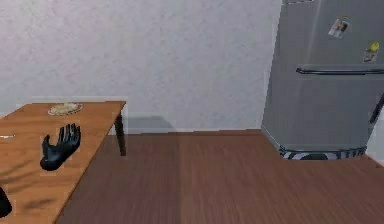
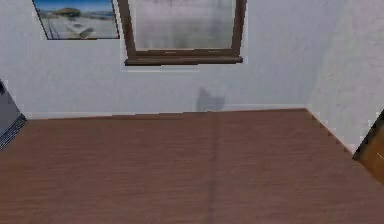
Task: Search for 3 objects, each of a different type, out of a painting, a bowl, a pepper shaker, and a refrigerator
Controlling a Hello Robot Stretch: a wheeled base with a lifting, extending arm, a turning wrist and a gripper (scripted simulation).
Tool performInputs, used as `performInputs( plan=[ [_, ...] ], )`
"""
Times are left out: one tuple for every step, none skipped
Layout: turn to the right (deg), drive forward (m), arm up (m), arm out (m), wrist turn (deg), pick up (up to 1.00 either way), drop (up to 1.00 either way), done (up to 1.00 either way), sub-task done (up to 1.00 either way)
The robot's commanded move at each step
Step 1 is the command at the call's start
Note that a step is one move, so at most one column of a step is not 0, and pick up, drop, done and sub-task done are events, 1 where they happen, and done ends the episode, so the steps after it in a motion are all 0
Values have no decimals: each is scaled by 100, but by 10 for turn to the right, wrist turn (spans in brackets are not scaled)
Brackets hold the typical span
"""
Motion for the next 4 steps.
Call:
performInputs(
  plan=[
    [0,75,0,0,0,0,0,0,0],
    [-450,0,0,0,0,0,0,0,0],
    [-270,0,0,0,0,0,0,0,0],
    [0,0,0,0,0,0,0,0,100]
  ],
)
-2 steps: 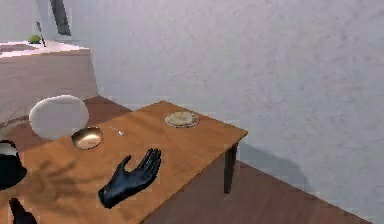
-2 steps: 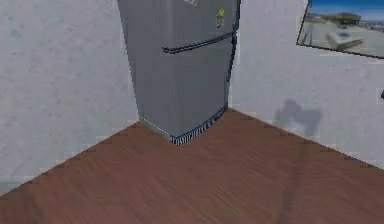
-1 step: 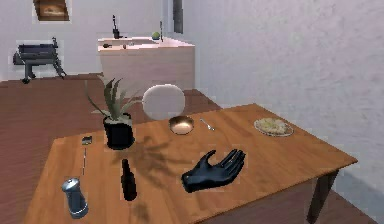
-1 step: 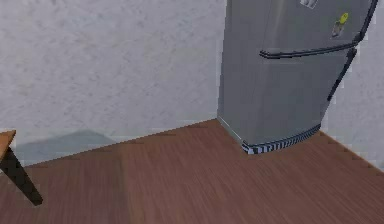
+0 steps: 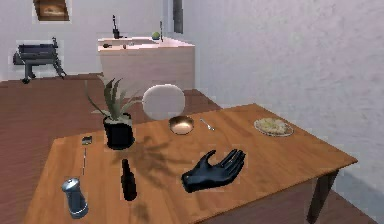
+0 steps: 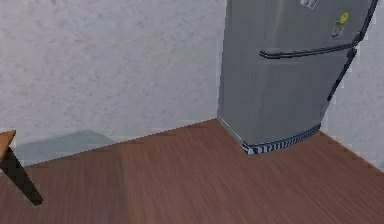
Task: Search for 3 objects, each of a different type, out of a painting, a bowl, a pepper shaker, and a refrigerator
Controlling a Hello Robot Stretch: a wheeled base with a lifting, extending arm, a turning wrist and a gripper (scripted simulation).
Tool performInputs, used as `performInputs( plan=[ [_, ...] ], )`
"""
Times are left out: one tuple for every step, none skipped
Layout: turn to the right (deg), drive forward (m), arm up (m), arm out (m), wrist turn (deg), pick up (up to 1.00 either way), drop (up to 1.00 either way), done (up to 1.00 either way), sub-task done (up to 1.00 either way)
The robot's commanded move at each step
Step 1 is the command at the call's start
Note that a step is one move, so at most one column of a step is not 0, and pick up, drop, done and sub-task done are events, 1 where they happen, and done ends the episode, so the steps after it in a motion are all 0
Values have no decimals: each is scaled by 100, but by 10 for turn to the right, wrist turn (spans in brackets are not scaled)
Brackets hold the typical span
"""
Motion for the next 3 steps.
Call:
performInputs(
  plan=[
    [450,0,0,0,0,0,0,0,0],
    [450,0,0,0,0,0,0,0,0],
    [60,0,0,0,0,0,0,0,0]
  ],
)
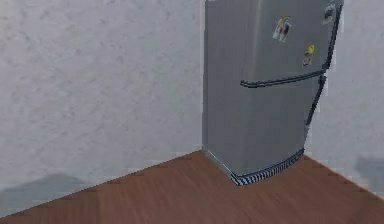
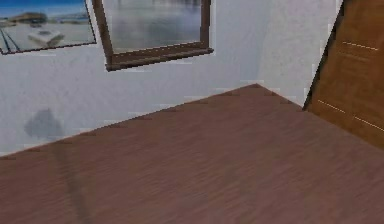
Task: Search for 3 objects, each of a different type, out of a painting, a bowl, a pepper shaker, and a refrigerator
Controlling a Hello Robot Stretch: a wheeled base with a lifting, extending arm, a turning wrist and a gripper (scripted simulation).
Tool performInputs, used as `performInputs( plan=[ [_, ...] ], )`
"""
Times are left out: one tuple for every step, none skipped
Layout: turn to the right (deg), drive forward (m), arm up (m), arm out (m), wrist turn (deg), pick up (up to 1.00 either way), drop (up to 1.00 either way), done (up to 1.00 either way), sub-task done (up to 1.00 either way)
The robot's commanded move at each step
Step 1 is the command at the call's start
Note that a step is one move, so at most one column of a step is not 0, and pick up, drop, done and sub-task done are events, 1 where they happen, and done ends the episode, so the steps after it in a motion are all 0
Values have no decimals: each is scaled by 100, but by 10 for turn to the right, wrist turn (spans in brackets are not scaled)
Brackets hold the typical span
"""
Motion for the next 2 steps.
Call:
performInputs(
  plan=[
    [0,85,0,0,0,0,0,0,0],
    [270,0,0,0,0,0,0,0,0]
  ],
)
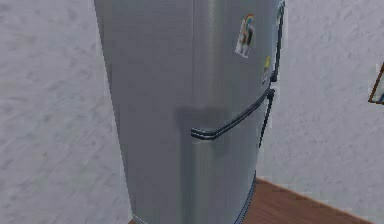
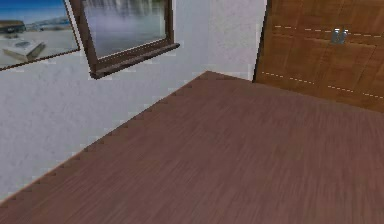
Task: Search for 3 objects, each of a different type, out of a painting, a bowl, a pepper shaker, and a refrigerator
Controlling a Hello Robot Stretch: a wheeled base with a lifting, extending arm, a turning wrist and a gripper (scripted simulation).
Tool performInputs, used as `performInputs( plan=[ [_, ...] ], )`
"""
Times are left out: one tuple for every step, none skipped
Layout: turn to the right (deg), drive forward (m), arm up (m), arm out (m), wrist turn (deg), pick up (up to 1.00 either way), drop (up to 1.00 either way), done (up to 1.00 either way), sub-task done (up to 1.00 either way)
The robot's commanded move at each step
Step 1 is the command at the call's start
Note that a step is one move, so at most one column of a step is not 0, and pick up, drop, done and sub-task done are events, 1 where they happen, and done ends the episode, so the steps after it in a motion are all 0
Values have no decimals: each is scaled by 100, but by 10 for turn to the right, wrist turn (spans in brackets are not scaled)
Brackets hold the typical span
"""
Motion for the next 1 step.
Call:
performInputs(
  plan=[
    [0,0,0,0,0,0,0,100,0]
  ],
)
